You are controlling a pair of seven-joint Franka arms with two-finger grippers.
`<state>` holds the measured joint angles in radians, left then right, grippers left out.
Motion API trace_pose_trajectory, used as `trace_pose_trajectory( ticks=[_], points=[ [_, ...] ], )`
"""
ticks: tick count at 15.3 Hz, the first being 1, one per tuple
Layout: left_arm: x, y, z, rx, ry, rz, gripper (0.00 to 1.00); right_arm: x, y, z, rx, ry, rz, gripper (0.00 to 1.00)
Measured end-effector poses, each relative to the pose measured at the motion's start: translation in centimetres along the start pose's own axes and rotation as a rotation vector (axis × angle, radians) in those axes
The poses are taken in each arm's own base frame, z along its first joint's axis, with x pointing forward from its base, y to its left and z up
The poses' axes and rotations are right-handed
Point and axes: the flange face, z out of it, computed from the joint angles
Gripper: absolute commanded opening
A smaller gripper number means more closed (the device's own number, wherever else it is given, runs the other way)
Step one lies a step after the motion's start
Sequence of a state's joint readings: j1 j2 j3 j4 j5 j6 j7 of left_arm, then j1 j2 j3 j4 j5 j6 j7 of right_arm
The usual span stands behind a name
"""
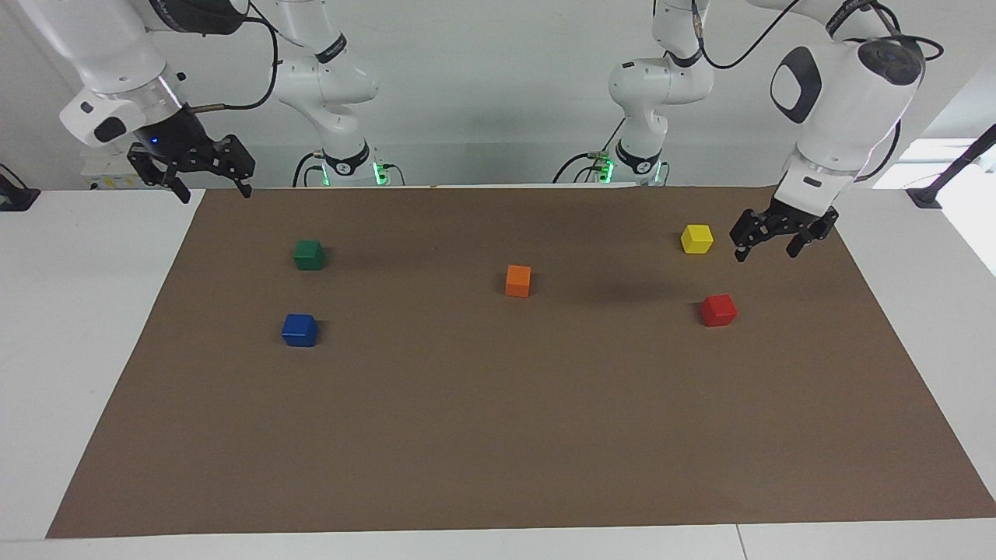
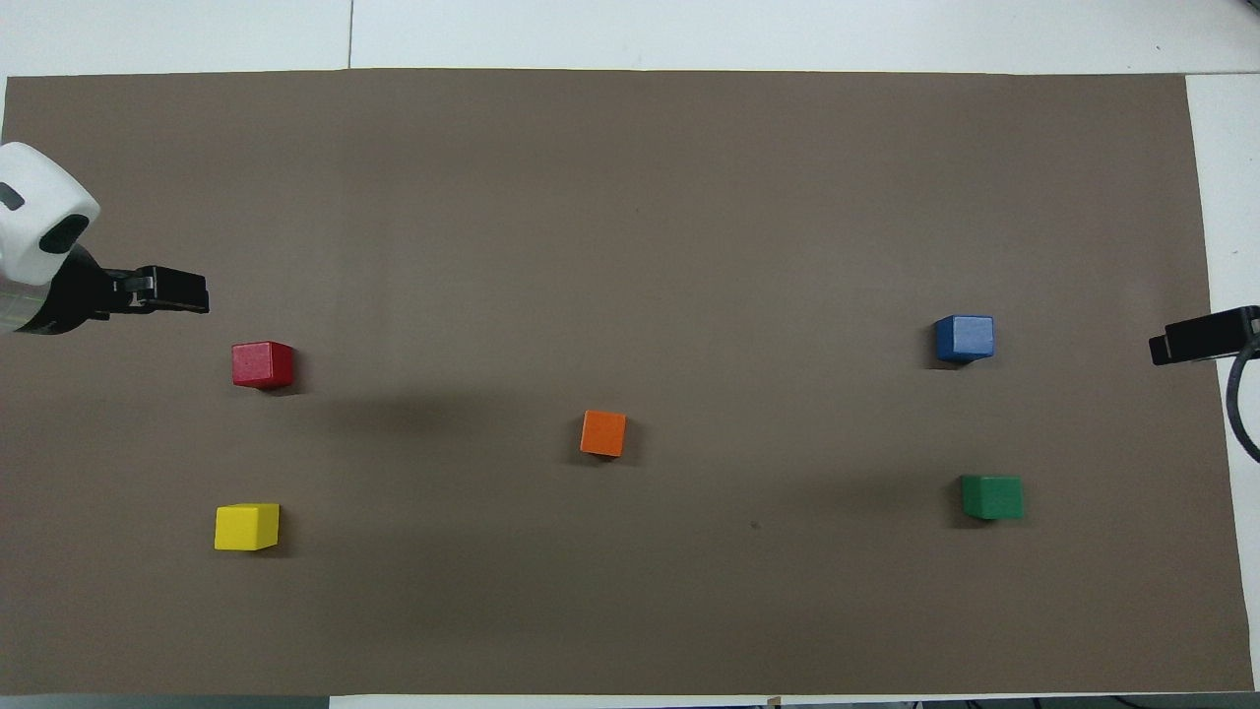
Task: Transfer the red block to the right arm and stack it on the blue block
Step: 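Move the left gripper down onto the red cube and close it, then lift the red cube with the left gripper while the right gripper approaches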
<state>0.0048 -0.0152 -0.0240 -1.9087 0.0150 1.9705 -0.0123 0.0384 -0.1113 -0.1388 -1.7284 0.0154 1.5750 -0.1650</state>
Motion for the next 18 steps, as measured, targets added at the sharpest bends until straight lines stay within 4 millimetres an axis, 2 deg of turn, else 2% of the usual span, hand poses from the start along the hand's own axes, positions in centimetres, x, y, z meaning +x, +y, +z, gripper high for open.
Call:
trace_pose_trajectory(
  ticks=[4, 7, 10, 14, 17, 18],
  points=[
    [-0.5, 0.2, 8.0, -0.003, 0.016, 0.025, 1.00, -0.6, -0.1, 4.7, 0.150, 0.006, 0.029, 1.00],
    [-1.2, 0.3, 12.2, -0.005, -0.007, 0.027, 1.00, -0.8, -0.6, 7.6, 0.306, 0.020, 0.059, 1.00],
    [-1.6, -0.5, 13.9, -0.004, -0.021, 0.013, 1.00, -0.8, -1.4, 10.3, 0.480, 0.056, 0.052, 1.00],
    [-3.1, -0.8, 16.5, -0.005, -0.010, 0.008, 1.00, -1.4, -0.4, 15.1, 0.783, 0.141, 0.017, 1.00],
    [-4.3, -0.7, 18.4, -0.006, -0.031, 0.009, 1.00, -1.3, -1.5, 16.8, 0.972, 0.177, 0.044, 1.00],
    [-4.3, -0.7, 18.7, -0.006, -0.035, 0.009, 0.90, -1.3, -2.3, 17.1, 1.035, 0.184, 0.051, 1.00]
  ],
)
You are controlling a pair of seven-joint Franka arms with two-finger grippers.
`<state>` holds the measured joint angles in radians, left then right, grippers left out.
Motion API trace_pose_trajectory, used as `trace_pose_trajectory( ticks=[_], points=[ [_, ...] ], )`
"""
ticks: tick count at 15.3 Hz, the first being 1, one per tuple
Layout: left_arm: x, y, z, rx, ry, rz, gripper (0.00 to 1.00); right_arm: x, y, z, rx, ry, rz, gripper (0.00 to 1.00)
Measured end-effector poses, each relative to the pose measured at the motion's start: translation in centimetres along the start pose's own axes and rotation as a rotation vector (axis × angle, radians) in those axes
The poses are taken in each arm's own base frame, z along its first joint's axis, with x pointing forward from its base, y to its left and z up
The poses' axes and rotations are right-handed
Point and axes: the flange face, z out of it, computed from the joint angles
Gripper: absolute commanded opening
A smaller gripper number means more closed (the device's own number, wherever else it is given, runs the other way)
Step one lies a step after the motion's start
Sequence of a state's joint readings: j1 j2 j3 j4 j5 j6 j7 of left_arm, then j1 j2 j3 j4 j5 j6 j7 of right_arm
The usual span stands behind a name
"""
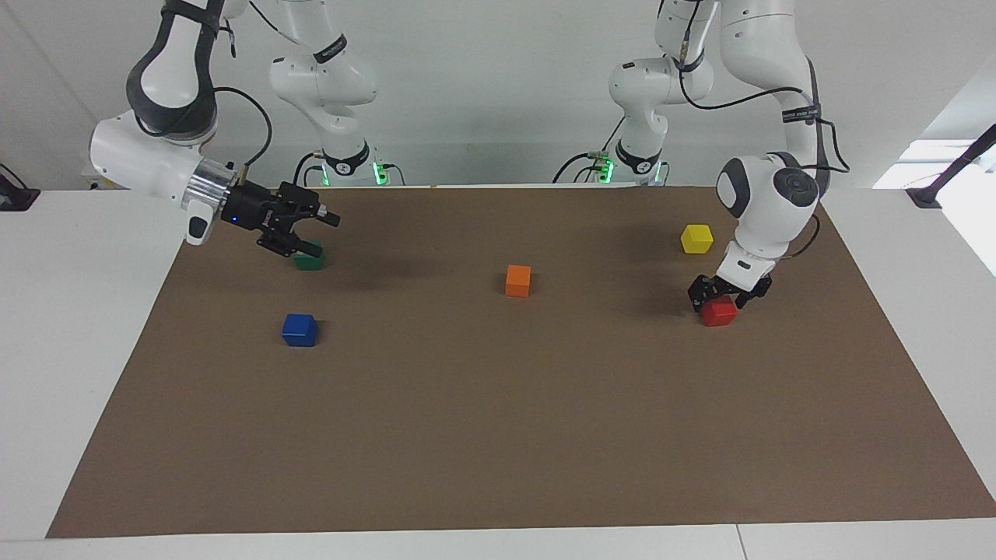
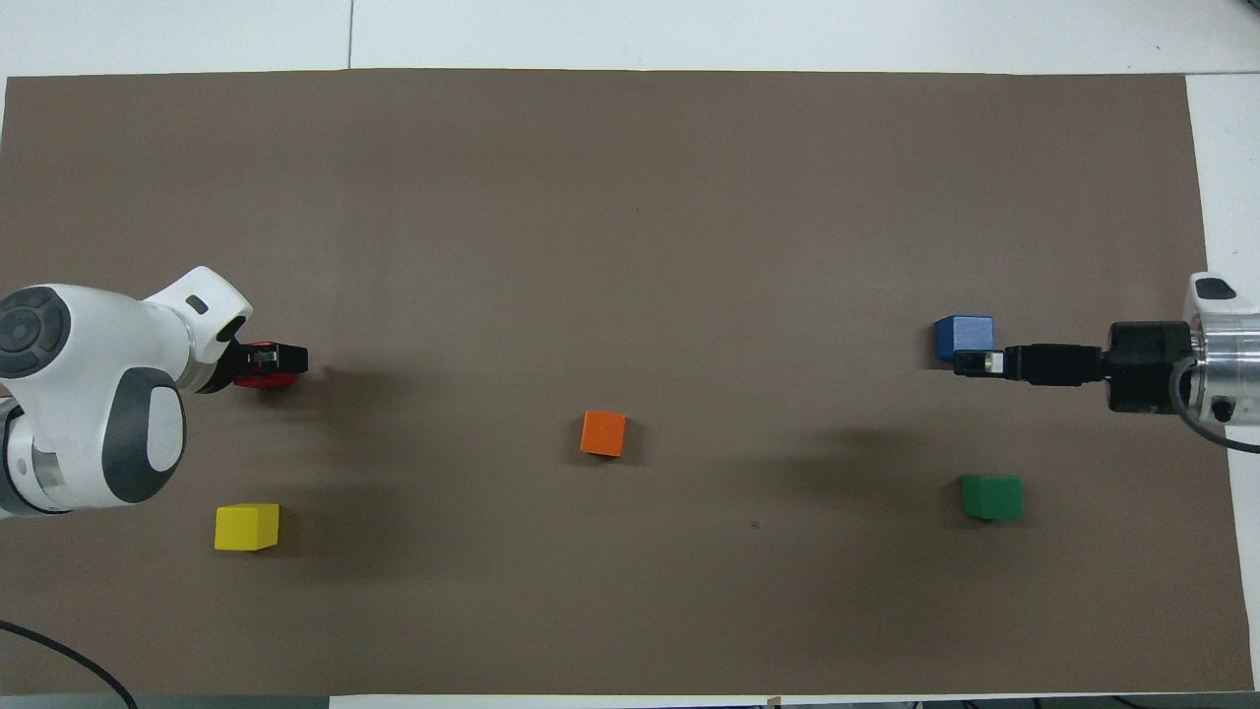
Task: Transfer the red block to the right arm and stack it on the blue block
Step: 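Lift the red cube with the left gripper while the right gripper approaches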
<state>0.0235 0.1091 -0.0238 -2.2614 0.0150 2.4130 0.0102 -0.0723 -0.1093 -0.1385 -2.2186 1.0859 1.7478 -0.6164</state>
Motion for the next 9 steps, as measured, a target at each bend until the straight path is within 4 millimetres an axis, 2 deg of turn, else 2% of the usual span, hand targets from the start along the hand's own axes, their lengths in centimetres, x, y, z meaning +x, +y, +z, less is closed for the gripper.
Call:
trace_pose_trajectory(
  ticks=[1, 2, 3, 6, 9],
  points=[
    [0.0, 0.0, 0.2, 0.000, -0.001, 0.000, 0.51, -0.2, -0.2, 1.0, 0.066, -0.004, 0.004, 1.00],
    [0.0, 0.0, 0.3, 0.000, -0.002, 0.000, 0.05, -0.4, -0.1, 2.0, 0.124, -0.016, -0.001, 1.00],
    [0.0, 0.0, 0.4, 0.000, -0.003, 0.000, 0.00, -0.6, 0.1, 3.0, 0.172, -0.028, -0.009, 1.00],
    [0.6, 0.0, -0.4, -0.013, -0.011, -0.015, 0.00, -1.1, 0.7, 6.5, 0.331, -0.076, 0.008, 1.00],
    [2.6, 0.4, -3.6, -0.106, -0.084, -0.088, 0.00, -1.6, 1.5, 10.1, 0.515, -0.108, 0.043, 1.00]
  ],
)
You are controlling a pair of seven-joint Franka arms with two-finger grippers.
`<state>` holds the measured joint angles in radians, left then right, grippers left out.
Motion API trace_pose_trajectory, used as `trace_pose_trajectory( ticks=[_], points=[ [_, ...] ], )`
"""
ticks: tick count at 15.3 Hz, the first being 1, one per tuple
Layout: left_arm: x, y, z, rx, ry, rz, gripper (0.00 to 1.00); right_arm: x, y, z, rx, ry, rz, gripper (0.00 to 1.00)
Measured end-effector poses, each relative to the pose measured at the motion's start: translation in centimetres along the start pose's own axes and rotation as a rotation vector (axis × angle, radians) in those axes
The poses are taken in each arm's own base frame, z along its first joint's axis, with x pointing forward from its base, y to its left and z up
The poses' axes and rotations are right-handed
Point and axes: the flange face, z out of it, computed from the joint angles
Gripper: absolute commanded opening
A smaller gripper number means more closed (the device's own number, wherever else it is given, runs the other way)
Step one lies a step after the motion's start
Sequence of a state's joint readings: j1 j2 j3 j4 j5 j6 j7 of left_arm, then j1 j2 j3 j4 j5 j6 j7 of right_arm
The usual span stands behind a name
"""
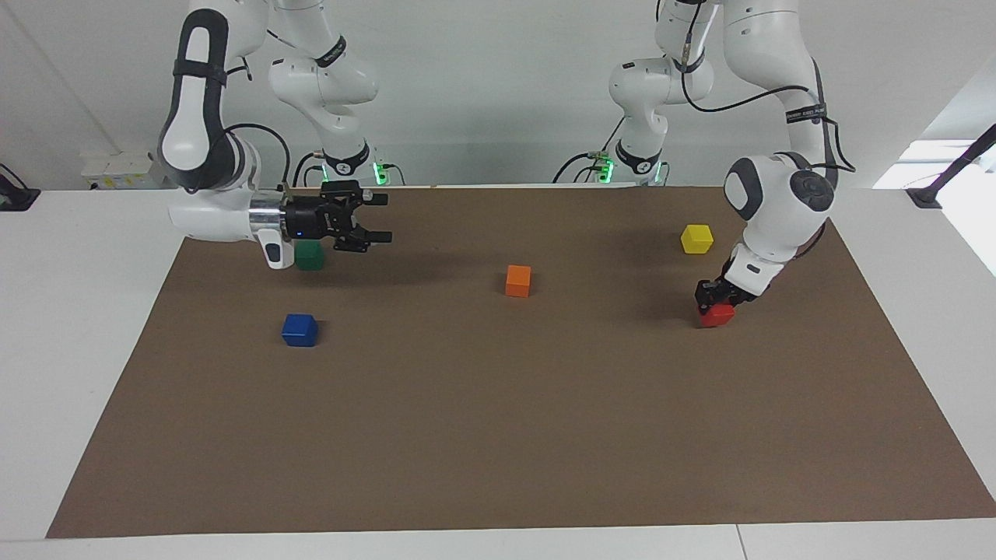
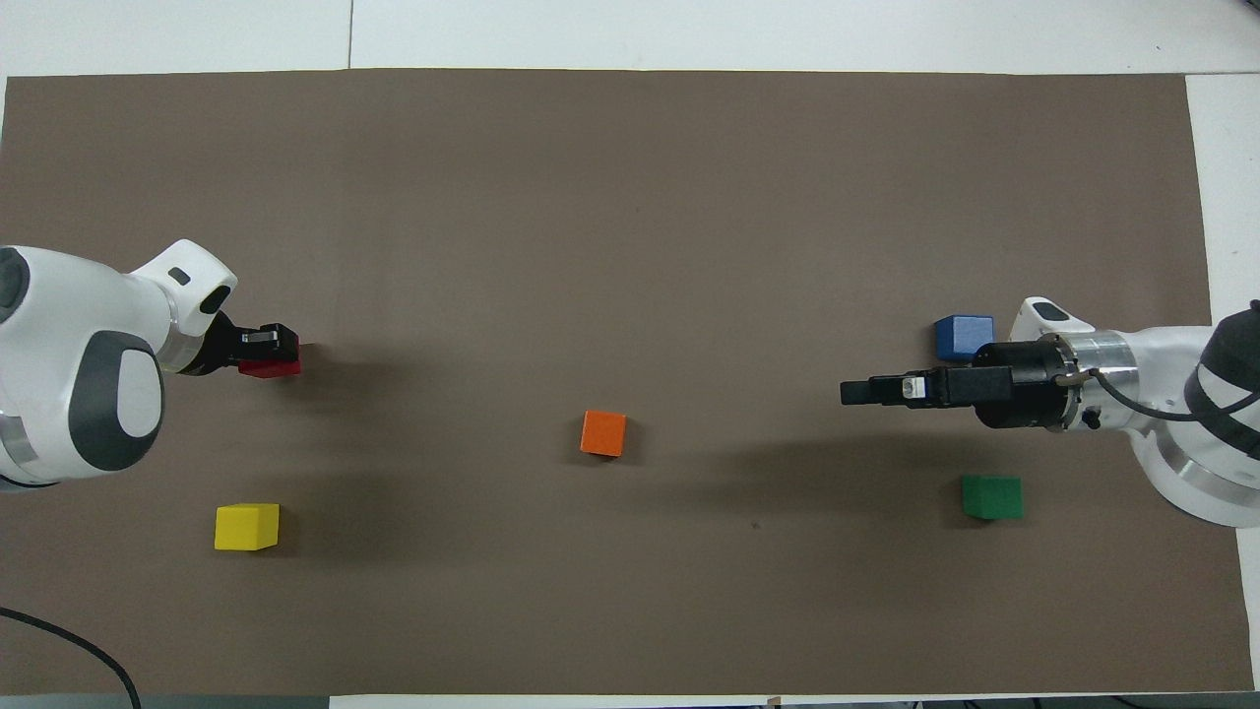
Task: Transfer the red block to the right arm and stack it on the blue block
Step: 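Lift the red cube with the left gripper while the right gripper approaches, then bring the red cube to the right gripper and close the right gripper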
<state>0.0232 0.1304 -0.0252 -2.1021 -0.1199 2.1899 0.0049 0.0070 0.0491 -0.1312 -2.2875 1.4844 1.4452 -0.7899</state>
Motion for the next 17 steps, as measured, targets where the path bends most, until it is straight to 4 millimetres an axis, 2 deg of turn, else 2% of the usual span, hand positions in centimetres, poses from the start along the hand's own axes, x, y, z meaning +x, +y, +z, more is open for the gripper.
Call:
trace_pose_trajectory(
  ticks=[2, 4, 7, 10, 12, 15, 17],
  points=[
    [0.6, 1.2, -3.9, -0.031, -0.091, -0.084, 0.00, 0.0, 1.8, 1.7, 0.134, -0.020, 0.025, 1.00],
    [0.0, 4.2, -8.7, -0.062, -0.149, -0.220, 0.00, 0.1, 2.8, 4.0, 0.252, -0.041, 0.047, 1.00],
    [-3.5, 11.2, -15.3, -0.167, -0.164, -0.376, 0.00, -0.1, 3.2, 7.2, 0.378, -0.069, 0.055, 1.00],
    [-7.8, 16.6, -20.1, -0.280, -0.212, -0.566, 0.00, -0.6, 2.8, 10.3, 0.467, -0.072, 0.057, 1.00],
    [-9.5, 19.5, -21.4, -0.334, -0.276, -0.712, 0.00, -1.1, 2.8, 12.4, 0.511, -0.068, 0.052, 1.00],
    [-11.3, 23.8, -21.2, -0.342, -0.364, -0.894, 0.00, -2.2, 4.3, 14.9, 0.580, -0.076, 0.037, 1.00],
    [-12.1, 26.1, -20.8, -0.351, -0.412, -1.059, 0.00, -2.8, 5.4, 15.9, 0.601, -0.089, 0.035, 1.00]
  ],
)
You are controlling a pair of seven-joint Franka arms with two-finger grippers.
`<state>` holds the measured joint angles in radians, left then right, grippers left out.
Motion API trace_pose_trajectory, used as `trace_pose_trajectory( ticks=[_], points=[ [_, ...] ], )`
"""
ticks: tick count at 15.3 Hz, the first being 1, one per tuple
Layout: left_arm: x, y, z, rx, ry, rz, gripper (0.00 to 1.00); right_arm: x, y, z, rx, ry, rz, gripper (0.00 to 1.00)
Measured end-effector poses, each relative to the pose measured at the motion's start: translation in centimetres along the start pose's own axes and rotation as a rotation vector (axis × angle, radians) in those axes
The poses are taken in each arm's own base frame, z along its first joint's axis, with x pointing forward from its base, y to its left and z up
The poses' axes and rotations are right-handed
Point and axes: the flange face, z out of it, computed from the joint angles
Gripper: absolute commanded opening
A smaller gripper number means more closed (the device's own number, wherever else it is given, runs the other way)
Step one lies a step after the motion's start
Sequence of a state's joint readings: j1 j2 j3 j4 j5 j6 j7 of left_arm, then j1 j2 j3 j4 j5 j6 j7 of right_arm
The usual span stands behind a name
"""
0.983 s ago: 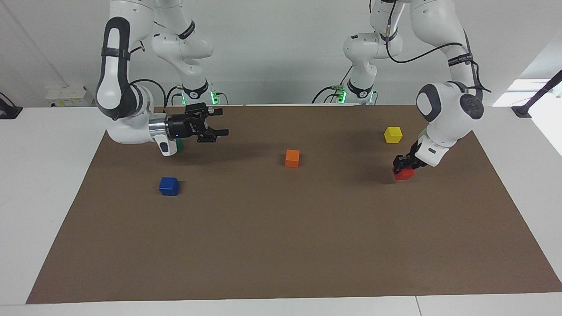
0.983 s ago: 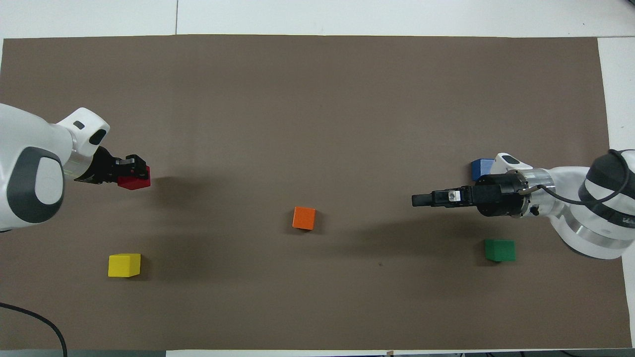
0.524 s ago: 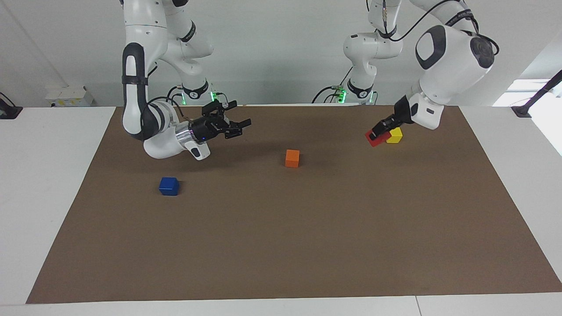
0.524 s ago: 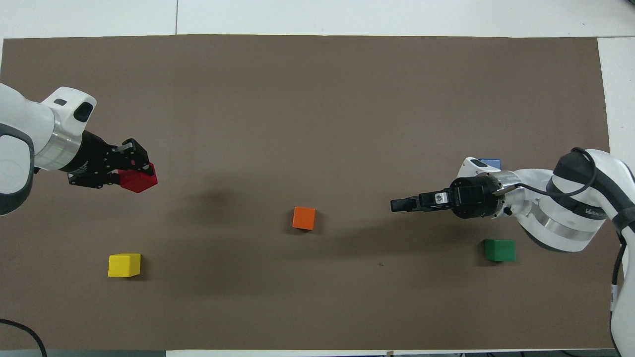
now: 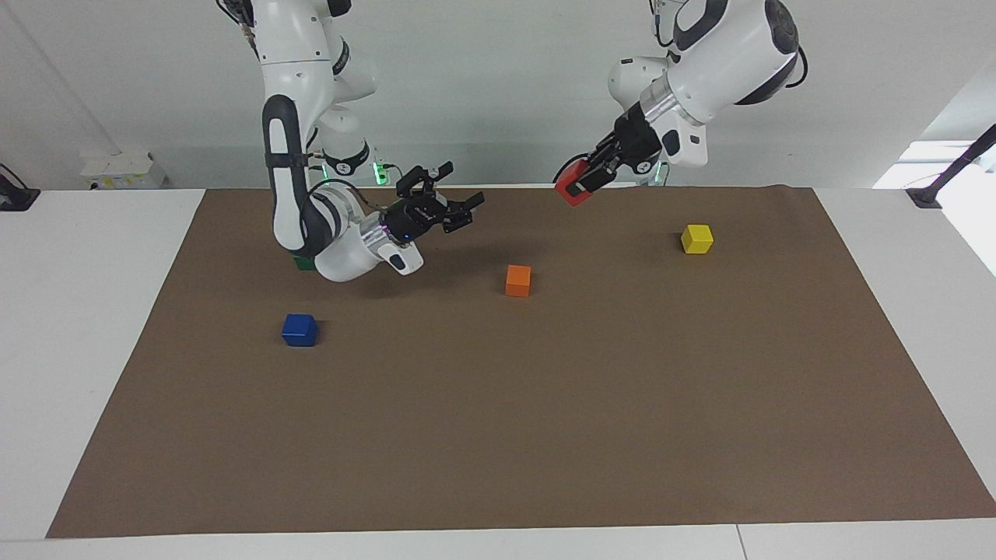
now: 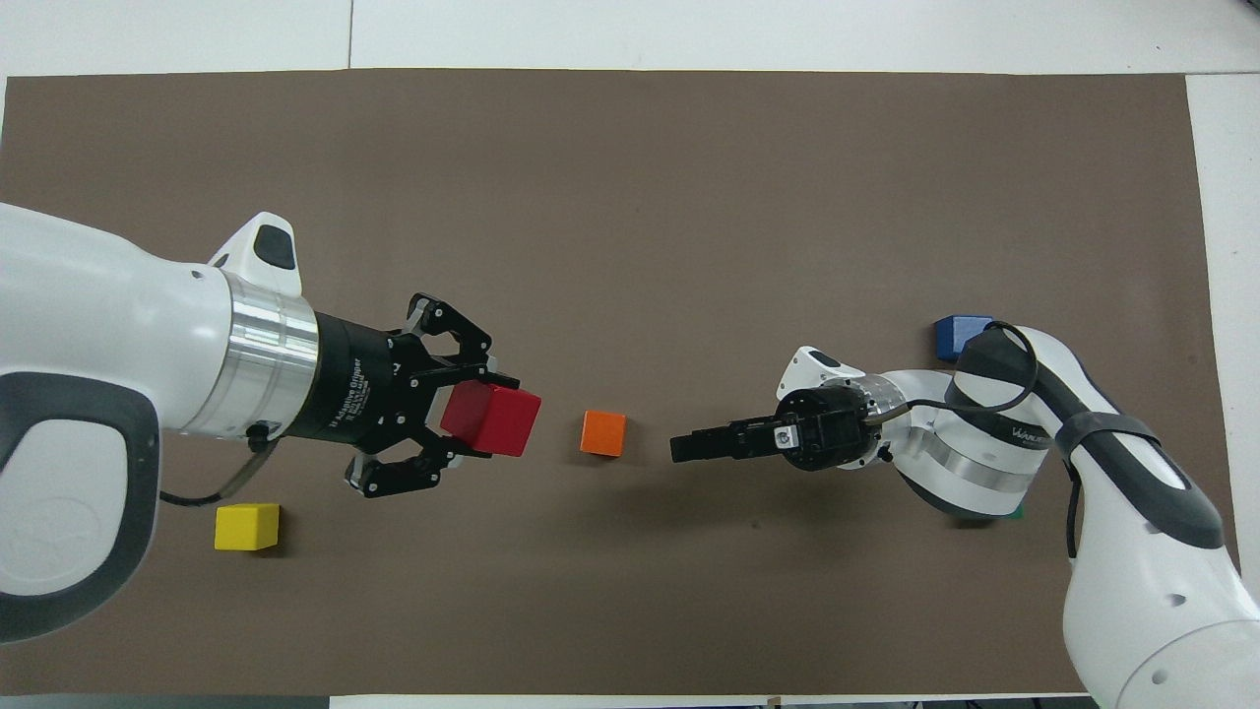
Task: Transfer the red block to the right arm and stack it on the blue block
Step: 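Bring the red cube to the right gripper and close the right gripper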
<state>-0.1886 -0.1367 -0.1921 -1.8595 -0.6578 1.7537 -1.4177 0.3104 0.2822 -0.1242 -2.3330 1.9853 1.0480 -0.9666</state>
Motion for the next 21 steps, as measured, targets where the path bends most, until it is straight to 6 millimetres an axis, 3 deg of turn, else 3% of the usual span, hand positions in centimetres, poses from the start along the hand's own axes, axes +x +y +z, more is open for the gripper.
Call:
trace_pose_trajectory(
  ticks=[5, 8, 11, 18, 19, 21],
  points=[
    [-2.9, 0.5, 3.4, -0.110, -0.084, -0.208, 0.00, -1.1, 3.0, 0.5, 0.080, -0.019, -0.027, 1.00],
    [-4.5, -0.7, 6.7, -0.146, -0.103, -0.276, 0.00, -1.4, 4.7, 0.5, 0.101, -0.025, -0.051, 1.00],
    [-5.8, -1.9, 8.1, -0.146, -0.113, -0.320, 0.00, -1.2, 6.3, 0.5, 0.123, -0.032, -0.069, 1.00],
    [-5.6, -5.0, 10.5, -0.157, -0.085, -0.339, 0.00, -1.2, 7.5, 3.5, 0.201, -0.025, -0.073, 1.00],
    [-5.7, -5.3, 10.8, -0.162, -0.082, -0.338, 0.00, -1.3, 7.6, 3.6, 0.203, -0.027, -0.072, 0.96],
    [-5.7, -5.6, 11.0, -0.164, -0.081, -0.344, 0.00, -1.2, 7.5, 3.6, 0.203, -0.027, -0.072, 0.60]
  ],
)
